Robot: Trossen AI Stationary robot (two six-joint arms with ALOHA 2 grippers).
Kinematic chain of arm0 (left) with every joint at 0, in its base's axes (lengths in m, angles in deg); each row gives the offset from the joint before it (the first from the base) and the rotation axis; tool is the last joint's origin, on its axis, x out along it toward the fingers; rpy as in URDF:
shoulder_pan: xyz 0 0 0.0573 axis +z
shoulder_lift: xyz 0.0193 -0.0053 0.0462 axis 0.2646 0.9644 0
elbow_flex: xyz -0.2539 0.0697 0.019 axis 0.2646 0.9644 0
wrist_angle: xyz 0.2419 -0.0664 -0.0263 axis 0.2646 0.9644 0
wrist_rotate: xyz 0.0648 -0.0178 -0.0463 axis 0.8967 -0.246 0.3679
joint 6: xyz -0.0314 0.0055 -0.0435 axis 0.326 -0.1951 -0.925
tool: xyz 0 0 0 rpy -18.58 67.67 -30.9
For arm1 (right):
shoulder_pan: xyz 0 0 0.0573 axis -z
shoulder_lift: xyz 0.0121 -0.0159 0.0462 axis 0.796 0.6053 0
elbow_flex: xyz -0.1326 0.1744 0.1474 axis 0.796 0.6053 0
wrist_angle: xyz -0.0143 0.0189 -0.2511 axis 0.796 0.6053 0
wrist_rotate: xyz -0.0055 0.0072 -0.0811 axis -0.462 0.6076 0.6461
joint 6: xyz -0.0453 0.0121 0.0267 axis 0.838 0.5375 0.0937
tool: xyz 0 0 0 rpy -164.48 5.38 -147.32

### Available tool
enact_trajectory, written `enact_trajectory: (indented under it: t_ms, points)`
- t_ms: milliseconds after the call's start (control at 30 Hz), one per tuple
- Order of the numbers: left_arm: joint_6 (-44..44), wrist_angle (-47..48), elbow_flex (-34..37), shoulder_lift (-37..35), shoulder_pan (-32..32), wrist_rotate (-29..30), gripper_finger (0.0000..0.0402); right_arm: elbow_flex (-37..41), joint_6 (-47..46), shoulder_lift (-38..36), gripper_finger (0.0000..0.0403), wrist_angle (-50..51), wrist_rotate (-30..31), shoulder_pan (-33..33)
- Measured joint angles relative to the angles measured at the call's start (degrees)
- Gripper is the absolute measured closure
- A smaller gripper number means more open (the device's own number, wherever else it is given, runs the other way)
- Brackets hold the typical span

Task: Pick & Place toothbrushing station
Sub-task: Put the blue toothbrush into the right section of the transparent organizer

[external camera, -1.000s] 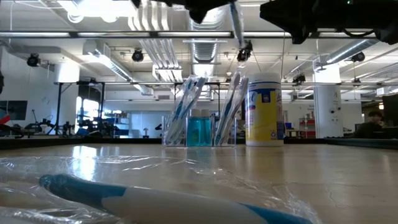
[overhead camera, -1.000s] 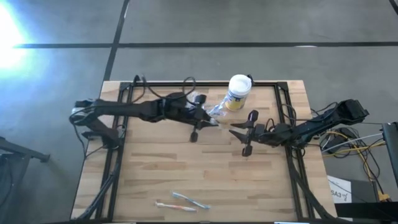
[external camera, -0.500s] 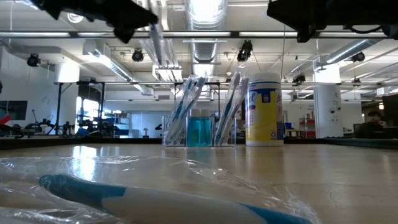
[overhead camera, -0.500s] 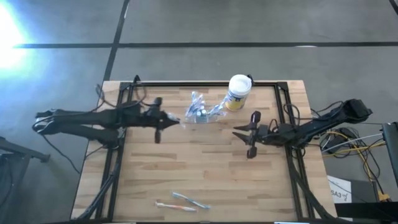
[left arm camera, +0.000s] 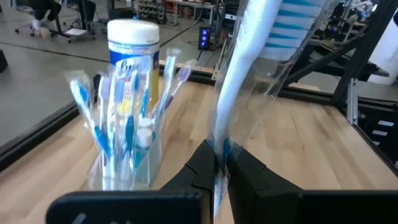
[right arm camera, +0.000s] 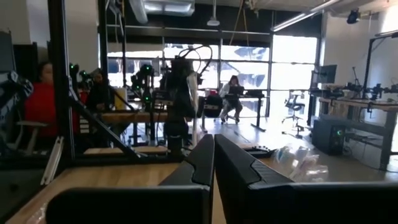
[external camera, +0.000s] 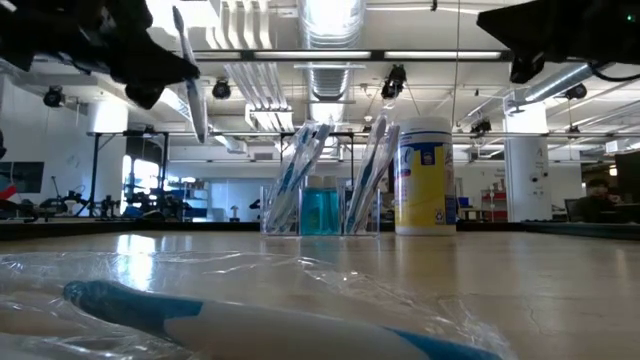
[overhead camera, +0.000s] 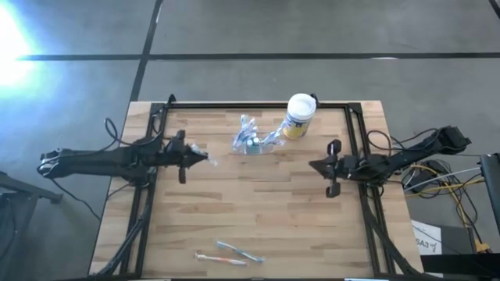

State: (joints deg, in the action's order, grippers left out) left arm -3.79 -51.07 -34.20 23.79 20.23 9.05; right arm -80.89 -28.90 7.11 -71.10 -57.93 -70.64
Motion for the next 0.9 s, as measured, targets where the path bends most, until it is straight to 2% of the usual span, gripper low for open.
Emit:
enact_trajectory:
  t_ms: [333, 533, 633, 767, 900]
  points:
    - [-0.77, -0.04, 7.65, -6.20, 0.00, 1.72, 0.0381, 5.20, 0.37, -9.69, 0.0394, 1.31, 0.04, 0.02]
    - [-1.32, -1.14, 11.23, -9.89, 0.13, 2.03, 0.0381, 5.20, 0.00, -10.08, 0.0394, 1.94, 0.03, 0.02]
    - [-2.96, -5.48, 12.49, -10.24, 0.15, 2.42, 0.0381, 5.20, 0.41, -9.90, 0.0394, 1.94, 0.04, 0.03]
    - [-4.62, -17.51, 12.47, -8.05, 0.17, 0.23, 0.0381, 5.20, 1.37, -9.90, 0.0394, 1.84, 0.07, 0.03]
    - [-1.29, -22.23, 7.82, -3.68, 0.26, -1.04, 0.0381, 5.20, 1.03, -9.89, 0.0394, 1.84, 0.08, 0.04]
